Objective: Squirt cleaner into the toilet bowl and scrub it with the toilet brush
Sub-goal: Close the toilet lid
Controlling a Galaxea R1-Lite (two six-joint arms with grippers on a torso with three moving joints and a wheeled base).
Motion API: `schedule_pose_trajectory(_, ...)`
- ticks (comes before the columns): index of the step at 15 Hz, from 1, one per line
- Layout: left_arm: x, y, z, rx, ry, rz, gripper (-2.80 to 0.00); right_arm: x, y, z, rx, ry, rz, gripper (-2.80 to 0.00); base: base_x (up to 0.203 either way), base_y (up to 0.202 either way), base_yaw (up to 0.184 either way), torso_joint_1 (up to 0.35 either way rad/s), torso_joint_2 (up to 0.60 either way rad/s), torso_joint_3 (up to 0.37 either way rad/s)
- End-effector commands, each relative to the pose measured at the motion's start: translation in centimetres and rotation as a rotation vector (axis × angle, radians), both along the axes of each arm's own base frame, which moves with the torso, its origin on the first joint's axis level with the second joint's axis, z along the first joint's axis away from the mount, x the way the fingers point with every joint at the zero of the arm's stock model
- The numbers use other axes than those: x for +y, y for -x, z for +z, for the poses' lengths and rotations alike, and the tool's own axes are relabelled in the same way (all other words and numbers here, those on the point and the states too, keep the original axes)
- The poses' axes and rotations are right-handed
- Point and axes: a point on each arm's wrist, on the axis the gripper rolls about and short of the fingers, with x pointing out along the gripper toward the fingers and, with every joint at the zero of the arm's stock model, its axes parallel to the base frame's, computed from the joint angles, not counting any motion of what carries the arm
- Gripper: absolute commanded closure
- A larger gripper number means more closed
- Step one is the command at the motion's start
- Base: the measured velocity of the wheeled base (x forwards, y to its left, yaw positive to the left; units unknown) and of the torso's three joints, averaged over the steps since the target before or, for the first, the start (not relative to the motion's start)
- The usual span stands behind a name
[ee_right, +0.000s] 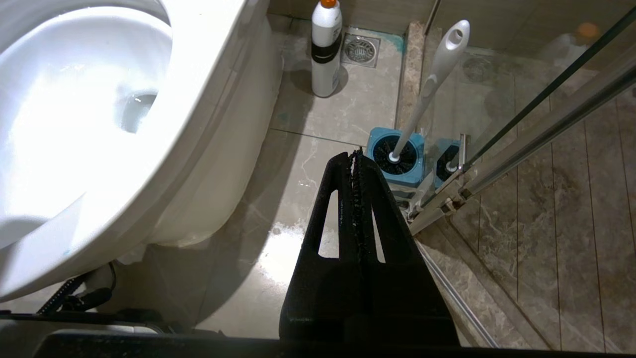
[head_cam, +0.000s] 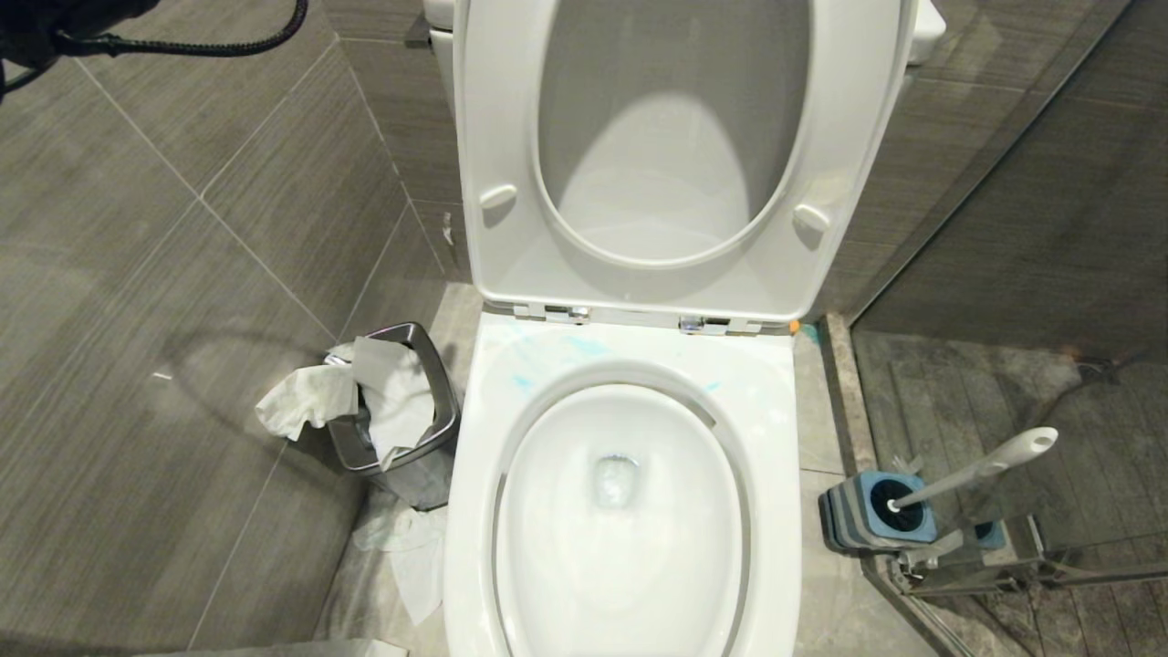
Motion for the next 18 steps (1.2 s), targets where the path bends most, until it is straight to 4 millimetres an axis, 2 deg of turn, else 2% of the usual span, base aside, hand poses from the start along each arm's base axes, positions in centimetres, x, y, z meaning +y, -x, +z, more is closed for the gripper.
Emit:
schedule_pose_trajectory(1, -0.2, -1.0, -0.6, 0.032, 0.053, -0.034, 0.0, 0.0, 0.0, 0.0, 0.001, -0.002, 0.0, 0.0, 0.0, 0.0, 0.0, 0.0, 0.0, 0.0)
schedule_pose_trajectory(6, -0.5, -0.9, -0.6, 0.052, 0.083, -0.225, 0.0, 0.0, 0.0, 0.0, 0.001, 0.0, 0.0, 0.0, 0.0, 0.0, 0.0, 0.0, 0.0, 0.0)
schedule_pose_trajectory(11, -1.0, -1.3, -0.7, 0.005, -0.007, -0.427, 0.0, 0.0, 0.0, 0.0, 0.001, 0.0, 0.0, 0.0, 0.0, 0.0, 0.0, 0.0, 0.0, 0.0)
schedule_pose_trajectory(18, -2.0, -3.8, -2.6, -0.028, -0.103, -0.398, 0.0, 0.0, 0.0, 0.0, 0.001, 0.0, 0.0, 0.0, 0.0, 0.0, 0.0, 0.0, 0.0, 0.0)
